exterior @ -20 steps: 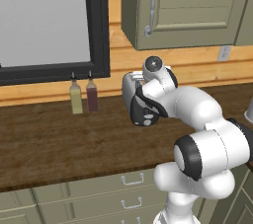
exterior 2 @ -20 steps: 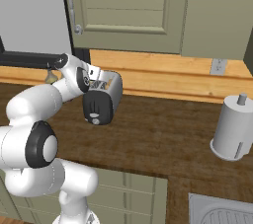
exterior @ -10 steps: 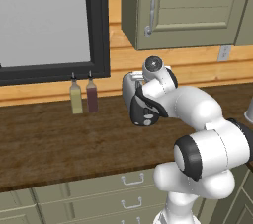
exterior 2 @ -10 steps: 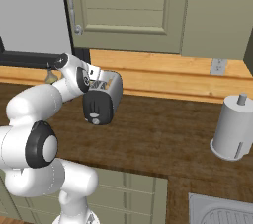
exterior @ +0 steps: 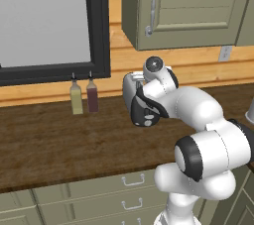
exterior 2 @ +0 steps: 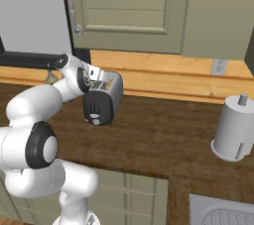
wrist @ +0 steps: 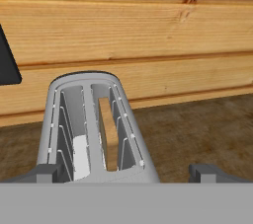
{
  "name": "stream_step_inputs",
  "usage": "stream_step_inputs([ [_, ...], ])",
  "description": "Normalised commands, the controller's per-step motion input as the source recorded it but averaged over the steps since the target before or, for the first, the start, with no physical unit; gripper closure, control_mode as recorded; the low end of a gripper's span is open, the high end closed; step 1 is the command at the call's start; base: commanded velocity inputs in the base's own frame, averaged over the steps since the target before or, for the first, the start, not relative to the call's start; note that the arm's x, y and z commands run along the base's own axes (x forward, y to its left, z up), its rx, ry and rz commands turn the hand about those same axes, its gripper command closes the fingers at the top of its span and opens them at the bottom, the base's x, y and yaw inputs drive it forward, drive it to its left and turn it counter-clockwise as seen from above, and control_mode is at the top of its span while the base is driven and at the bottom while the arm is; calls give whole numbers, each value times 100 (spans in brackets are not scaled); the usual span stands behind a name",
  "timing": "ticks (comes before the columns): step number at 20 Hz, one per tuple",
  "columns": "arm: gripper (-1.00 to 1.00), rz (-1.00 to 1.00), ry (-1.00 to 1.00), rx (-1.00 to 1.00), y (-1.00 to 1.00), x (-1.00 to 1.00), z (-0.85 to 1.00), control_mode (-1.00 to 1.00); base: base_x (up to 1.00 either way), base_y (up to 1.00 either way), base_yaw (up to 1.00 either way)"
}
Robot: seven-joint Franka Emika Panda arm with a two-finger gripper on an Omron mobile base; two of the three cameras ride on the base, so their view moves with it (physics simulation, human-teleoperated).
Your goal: Start the toaster. Once the lever pops up, take the bread to the plate on the dining counter.
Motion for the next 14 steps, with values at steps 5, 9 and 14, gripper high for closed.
stream_step_inputs([
  [5, -100, 0, 0, 0, 0, 0, 0, -100, 0, 0, 0],
  [9, -100, 0, 0, 0, 0, 0, 0, -100, 0, 0, 0],
  [14, -100, 0, 0, 0, 0, 0, 0, -100, 0, 0, 0],
])
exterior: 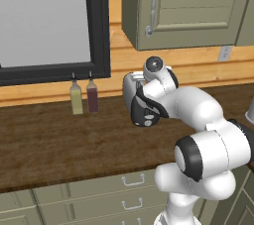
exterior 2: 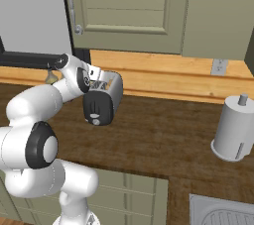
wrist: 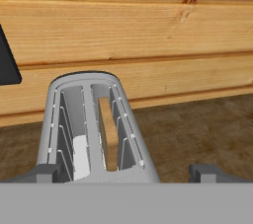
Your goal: Start the toaster. Once the lever pops up, take the bread to the plate on the dining counter.
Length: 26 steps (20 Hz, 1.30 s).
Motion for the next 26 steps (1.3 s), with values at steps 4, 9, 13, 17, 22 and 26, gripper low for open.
stream_step_inputs([
  [4, -100, 0, 0, 0, 0, 0, 0, -100, 0, 0, 0],
  [9, -100, 0, 0, 0, 0, 0, 0, -100, 0, 0, 0],
  [13, -100, 0, 0, 0, 0, 0, 0, -100, 0, 0, 0],
  [17, -100, 0, 0, 0, 0, 0, 0, -100, 0, 0, 0],
  [22, -100, 0, 0, 0, 0, 0, 0, -100, 0, 0, 0],
  [26, -100, 0, 0, 0, 0, 0, 0, -100, 0, 0, 0],
])
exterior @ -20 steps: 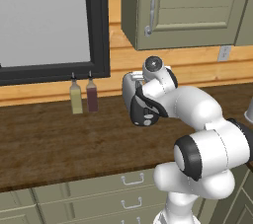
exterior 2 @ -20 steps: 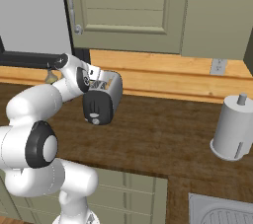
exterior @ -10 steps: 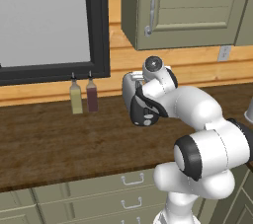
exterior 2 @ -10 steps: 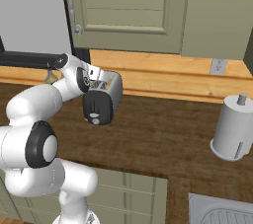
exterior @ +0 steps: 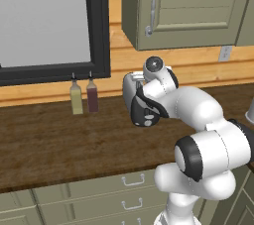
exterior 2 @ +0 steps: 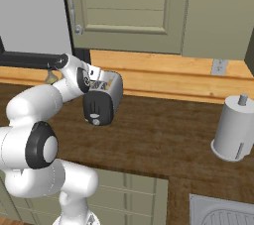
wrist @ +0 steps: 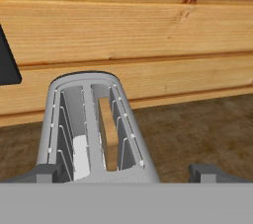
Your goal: Start the toaster. Once the lever pops up, take the bread to the plate on the dining counter.
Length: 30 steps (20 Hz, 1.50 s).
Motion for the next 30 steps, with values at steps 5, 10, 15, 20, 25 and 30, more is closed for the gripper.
stream_step_inputs([
  [5, -100, 0, 0, 0, 0, 0, 0, -100, 0, 0, 0],
  [10, -100, 0, 0, 0, 0, 0, 0, -100, 0, 0, 0],
  [15, -100, 0, 0, 0, 0, 0, 0, -100, 0, 0, 0],
  [20, -100, 0, 0, 0, 0, 0, 0, -100, 0, 0, 0],
  [25, -100, 0, 0, 0, 0, 0, 0, -100, 0, 0, 0],
  [30, -100, 0, 0, 0, 0, 0, 0, -100, 0, 0, 0],
])
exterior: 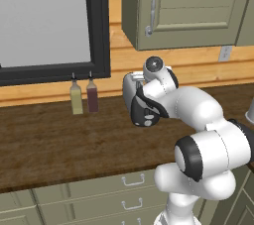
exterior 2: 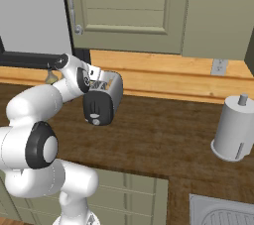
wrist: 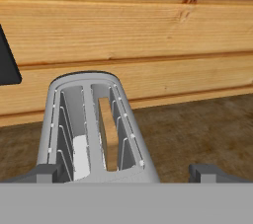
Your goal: Start the toaster. Once the lever pops up, take the bread to the plate on the dining counter.
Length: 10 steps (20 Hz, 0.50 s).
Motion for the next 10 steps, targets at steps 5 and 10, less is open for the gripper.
stream_step_inputs([
  [5, -100, 0, 0, 0, 0, 0, 0, -100, 0, 0, 0],
  [10, -100, 0, 0, 0, 0, 0, 0, -100, 0, 0, 0],
])
